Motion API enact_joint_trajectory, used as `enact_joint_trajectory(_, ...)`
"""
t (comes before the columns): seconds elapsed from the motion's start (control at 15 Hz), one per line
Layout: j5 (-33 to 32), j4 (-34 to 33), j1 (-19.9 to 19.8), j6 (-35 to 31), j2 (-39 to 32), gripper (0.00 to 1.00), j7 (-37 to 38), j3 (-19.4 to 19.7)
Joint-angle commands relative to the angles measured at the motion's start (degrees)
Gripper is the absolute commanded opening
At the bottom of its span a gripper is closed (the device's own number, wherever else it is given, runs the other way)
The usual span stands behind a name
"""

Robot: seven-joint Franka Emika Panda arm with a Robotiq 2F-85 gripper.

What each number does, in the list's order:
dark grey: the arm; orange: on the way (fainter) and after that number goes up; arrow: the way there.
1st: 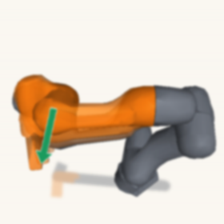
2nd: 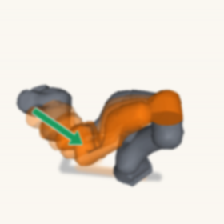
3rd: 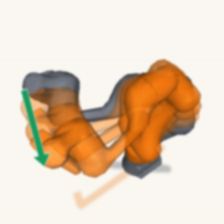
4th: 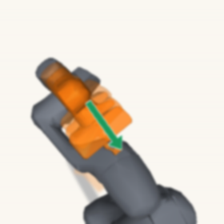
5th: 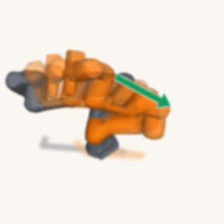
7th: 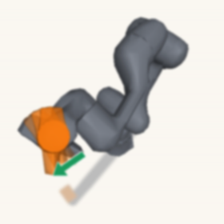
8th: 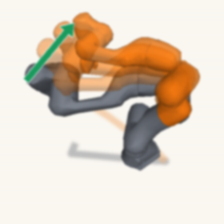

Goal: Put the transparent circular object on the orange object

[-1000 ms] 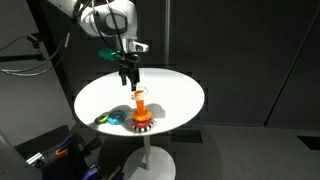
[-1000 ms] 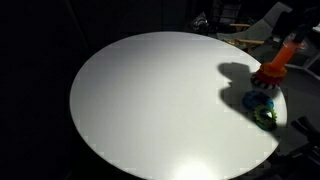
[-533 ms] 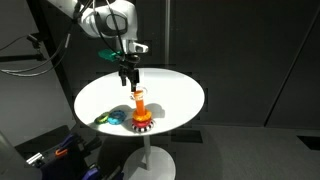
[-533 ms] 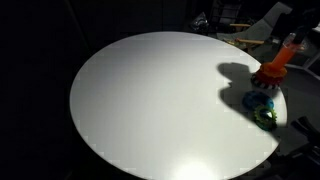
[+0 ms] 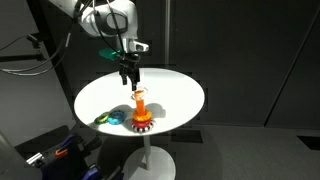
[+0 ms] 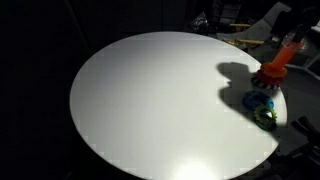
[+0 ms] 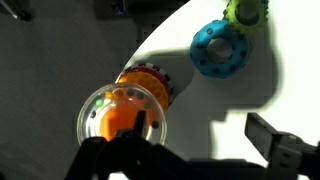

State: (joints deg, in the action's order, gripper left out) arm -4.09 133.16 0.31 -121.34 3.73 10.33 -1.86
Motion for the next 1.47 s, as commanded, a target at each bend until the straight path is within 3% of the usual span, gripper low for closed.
enact_joint_trajectory(0.0, -1.1, -1.1, 0.0, 0.9, 0.8, 1.0, 2.1, 0.1)
enact_joint_trajectory(1.4, -5.0, -2.2, -2.2, -0.5, 0.3, 1.0, 6.1, 2.5)
